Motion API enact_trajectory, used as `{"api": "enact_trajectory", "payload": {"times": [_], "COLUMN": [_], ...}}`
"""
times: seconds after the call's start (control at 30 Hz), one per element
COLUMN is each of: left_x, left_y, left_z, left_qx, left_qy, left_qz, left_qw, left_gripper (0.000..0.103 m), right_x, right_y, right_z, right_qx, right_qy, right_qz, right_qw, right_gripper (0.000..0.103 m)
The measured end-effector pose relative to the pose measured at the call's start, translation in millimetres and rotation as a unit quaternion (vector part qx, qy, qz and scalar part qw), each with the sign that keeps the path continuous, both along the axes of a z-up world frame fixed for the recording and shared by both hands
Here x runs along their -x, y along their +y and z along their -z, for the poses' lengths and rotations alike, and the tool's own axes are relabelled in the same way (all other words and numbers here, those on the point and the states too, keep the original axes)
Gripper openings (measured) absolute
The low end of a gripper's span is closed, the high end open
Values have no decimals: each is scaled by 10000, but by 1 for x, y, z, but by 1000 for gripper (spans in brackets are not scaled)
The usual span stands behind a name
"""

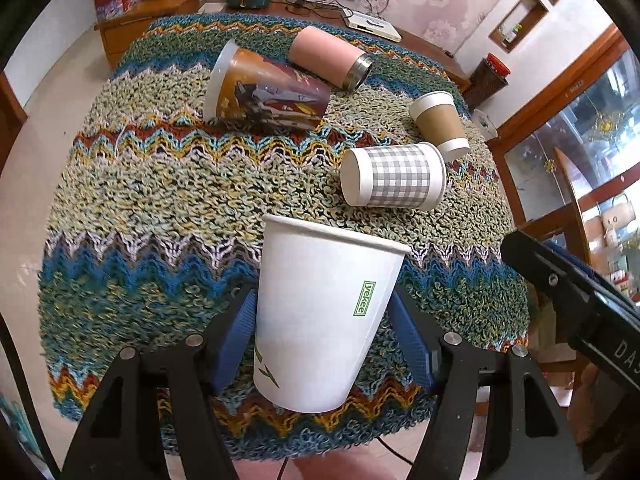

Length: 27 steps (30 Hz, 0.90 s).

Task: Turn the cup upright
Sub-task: 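Lift the white cup with the left tool and carry it toward the right tool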

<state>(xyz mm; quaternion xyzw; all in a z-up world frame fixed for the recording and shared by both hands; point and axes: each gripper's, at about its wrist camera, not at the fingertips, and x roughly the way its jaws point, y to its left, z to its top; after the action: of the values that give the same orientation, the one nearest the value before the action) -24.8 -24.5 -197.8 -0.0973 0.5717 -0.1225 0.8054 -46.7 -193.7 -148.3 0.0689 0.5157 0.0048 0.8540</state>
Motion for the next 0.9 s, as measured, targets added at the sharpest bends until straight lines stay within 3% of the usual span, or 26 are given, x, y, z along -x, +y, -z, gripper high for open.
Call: {"api": "enact_trajectory", "payload": {"times": [0.37, 0.63, 0.9], "left_x": [5, 12, 12], "left_y": [-10, -22, -28], "left_z": [49, 56, 58], "left_qx": [-73, -390, -613], "left_qy": [689, 499, 581], "left_qz": [-385, -282, -220], "left_qw": [9969, 9976, 9962], "left_gripper": [71, 71, 72], "right_x": [4, 3, 3], "right_y": [-3, 0, -1], "right_z": [23, 35, 39], "right_qx": [-57, -146, -228], "right_qy": [207, 328, 374], "right_qz": [-132, -212, -250], "right_qw": [9997, 9991, 9987], "right_gripper": [80, 80, 80]}}
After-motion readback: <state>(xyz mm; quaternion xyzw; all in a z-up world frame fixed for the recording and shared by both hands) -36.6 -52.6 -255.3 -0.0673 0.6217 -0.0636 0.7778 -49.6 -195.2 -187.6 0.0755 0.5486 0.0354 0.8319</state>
